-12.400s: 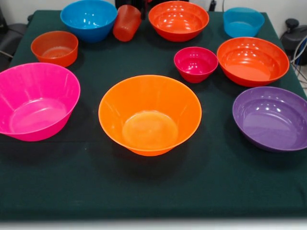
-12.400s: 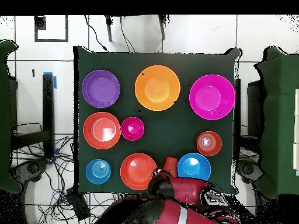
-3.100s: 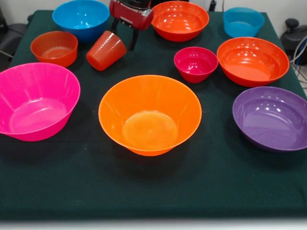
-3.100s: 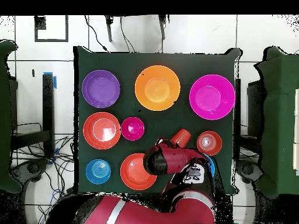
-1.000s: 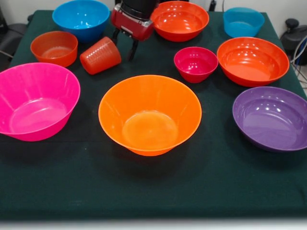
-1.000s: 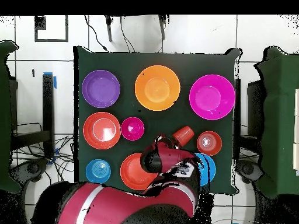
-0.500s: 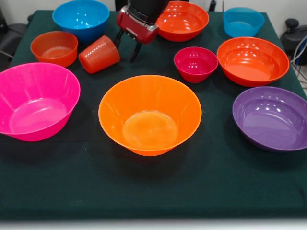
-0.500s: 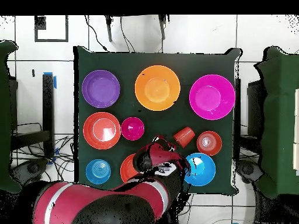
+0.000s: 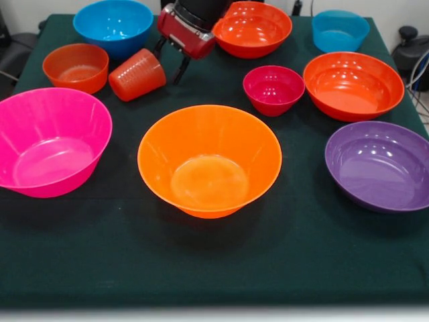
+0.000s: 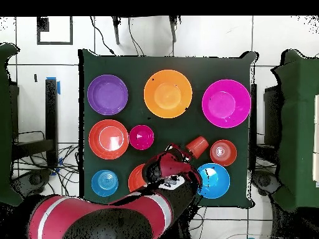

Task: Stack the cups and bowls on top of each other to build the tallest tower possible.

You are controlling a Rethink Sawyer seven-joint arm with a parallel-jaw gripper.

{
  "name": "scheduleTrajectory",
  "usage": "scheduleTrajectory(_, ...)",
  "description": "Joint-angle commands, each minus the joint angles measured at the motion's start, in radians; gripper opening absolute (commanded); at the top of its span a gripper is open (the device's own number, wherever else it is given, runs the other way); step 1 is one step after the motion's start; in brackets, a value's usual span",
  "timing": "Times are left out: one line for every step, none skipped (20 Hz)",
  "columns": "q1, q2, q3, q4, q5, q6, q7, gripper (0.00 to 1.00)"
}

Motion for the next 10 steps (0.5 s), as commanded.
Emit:
scheduleTrajectory(0.027, 0.009, 0.022, -0.071, 0.067, -0.024, 0.119, 1.00)
scheduleTrajectory(0.032, 0.012, 0.014, -0.066, 0.073, -0.050, 0.128, 1.00)
scheduleTrajectory(0.035, 0.014, 0.012, -0.063, 0.078, -0.052, 0.132, 1.00)
scheduleTrajectory(0.037, 0.016, 0.013, -0.057, 0.087, -0.065, 0.142, 1.00)
scheduleTrajectory(0.038, 0.020, 0.014, -0.055, 0.093, -0.076, 0.149, 1.00)
scheduleTrajectory(0.051, 0.035, 0.003, -0.052, 0.109, -0.117, 0.160, 1.00)
scheduleTrajectory(0.054, 0.041, 0.003, -0.050, 0.119, -0.130, 0.166, 1.00)
scheduleTrajectory(0.062, 0.048, -0.001, -0.047, 0.133, -0.146, 0.173, 1.00)
scheduleTrajectory(0.063, 0.051, -0.001, -0.046, 0.140, -0.155, 0.176, 1.00)
scheduleTrajectory(0.065, 0.056, 0.000, -0.047, 0.150, -0.157, 0.174, 1.00)
